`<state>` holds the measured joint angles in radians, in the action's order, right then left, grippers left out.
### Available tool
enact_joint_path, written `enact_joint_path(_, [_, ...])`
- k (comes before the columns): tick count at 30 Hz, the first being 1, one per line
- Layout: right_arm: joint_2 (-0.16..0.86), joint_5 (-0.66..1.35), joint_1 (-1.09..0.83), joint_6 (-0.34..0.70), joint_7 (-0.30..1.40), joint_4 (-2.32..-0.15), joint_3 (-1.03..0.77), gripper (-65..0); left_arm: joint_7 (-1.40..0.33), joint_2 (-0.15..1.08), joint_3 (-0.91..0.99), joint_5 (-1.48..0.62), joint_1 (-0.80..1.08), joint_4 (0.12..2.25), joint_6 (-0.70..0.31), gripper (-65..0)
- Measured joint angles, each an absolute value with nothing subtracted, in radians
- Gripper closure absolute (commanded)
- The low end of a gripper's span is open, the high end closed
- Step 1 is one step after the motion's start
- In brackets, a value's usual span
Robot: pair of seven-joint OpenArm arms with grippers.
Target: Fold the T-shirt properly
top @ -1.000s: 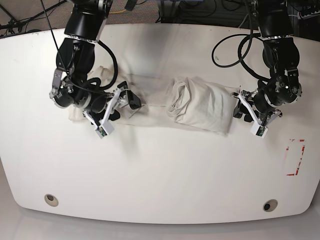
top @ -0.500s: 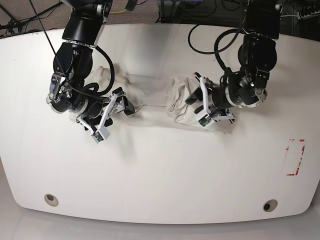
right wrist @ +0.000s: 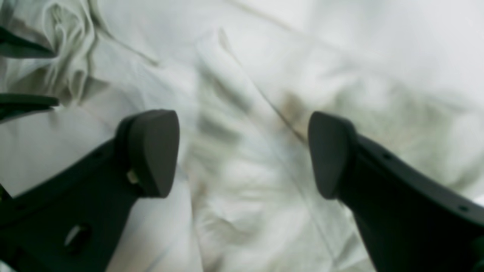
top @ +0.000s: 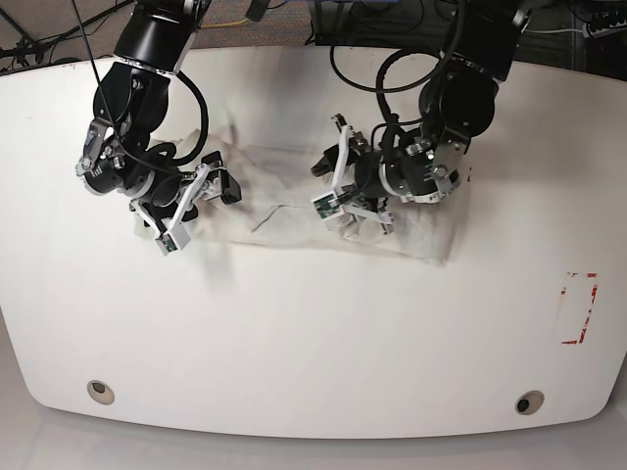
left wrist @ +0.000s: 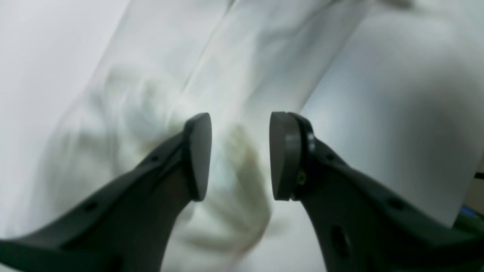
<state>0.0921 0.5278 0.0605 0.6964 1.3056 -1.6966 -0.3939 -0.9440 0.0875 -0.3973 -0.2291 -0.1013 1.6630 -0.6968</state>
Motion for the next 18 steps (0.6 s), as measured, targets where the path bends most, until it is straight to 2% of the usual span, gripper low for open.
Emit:
enact_joint_path(6, [0.094, 0.527, 0.062, 0.696, 1.304, -1.697, -0.396, -50.9, -0.939, -0.013, -0.418, -0.231, -0.193, 1.555, -0.698, -23.6])
enact_joint_path(10, [0.092, 0.527, 0.061, 0.697, 1.304, -1.697, -0.393, -50.9, -0.941, -0.03, -0.403, -0.23, -0.22, 1.592, -0.698, -23.6])
enact_joint_path(14, [0.094, 0.525, 0.066, 0.696, 1.306, -1.695, -0.396, -50.9, -0.97, 0.006, -0.327, -0.245, -0.227, 1.668, -0.698, -23.6])
enact_joint_path(18, [0.092, 0.527, 0.068, 0.696, 1.303, -1.695, -0.395, -50.9, -1.018, 0.097, -0.265, -0.222, -0.223, 1.691, -0.697, -23.3])
